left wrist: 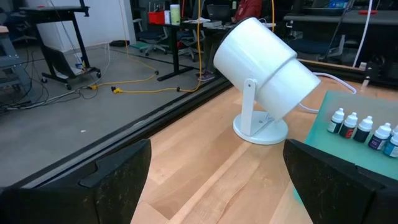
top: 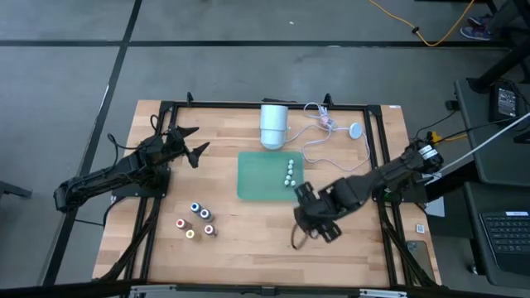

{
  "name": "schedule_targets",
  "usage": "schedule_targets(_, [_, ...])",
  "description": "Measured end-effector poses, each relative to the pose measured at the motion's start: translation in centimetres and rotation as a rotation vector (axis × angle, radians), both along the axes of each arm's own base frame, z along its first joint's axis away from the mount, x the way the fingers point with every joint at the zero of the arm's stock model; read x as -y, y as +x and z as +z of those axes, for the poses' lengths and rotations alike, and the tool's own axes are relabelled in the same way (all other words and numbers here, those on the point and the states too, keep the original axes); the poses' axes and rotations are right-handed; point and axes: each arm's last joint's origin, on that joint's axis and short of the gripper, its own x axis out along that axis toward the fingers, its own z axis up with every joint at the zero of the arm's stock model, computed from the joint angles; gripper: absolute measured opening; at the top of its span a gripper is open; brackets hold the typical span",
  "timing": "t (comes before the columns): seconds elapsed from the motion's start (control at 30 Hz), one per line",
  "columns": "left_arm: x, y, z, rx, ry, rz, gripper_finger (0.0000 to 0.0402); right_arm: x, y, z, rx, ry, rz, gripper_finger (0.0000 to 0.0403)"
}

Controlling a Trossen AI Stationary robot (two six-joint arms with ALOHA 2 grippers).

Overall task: Pick & Place food coloring
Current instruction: Put the small green food coloring bottle into the green bin

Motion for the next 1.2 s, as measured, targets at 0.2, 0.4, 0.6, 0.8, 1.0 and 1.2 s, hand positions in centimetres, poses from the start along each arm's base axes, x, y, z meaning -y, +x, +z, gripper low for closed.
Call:
schedule_targets(0.2, [0.0, 0.0, 0.0, 0.000, 0.000, 0.000, 0.0361, -2.5, -0.9, -0.9, 0.046, -0.052, 0.313, 0.0271])
schedule_targets(0.4, [0.0, 0.0, 0.0, -0.001, 0.000, 0.000, 0.0361, -3.6, -1.7, -4.2, 0.043, -0.059, 0.414, 0.0271])
schedule_targets(0.6, [0.0, 0.0, 0.0, 0.000, 0.000, 0.000, 0.0361, -3.3, -2.9, -7.6, -0.013, -0.100, 0.493, 0.0271])
schedule_targets(0.8, [0.0, 0.0, 0.0, 0.000, 0.000, 0.000, 0.0361, -2.8, -3.6, -10.2, -0.036, -0.127, 0.557, 0.0271])
schedule_targets(1.0, [0.0, 0.0, 0.0, 0.000, 0.000, 0.000, 0.0361, -2.5, -4.0, -11.7, -0.032, -0.134, 0.592, 0.0271])
schedule_targets(1.2, [0.0, 0.0, 0.0, 0.000, 0.000, 0.000, 0.0361, -2.3, -3.8, -12.3, 0.007, -0.123, 0.583, 0.0271])
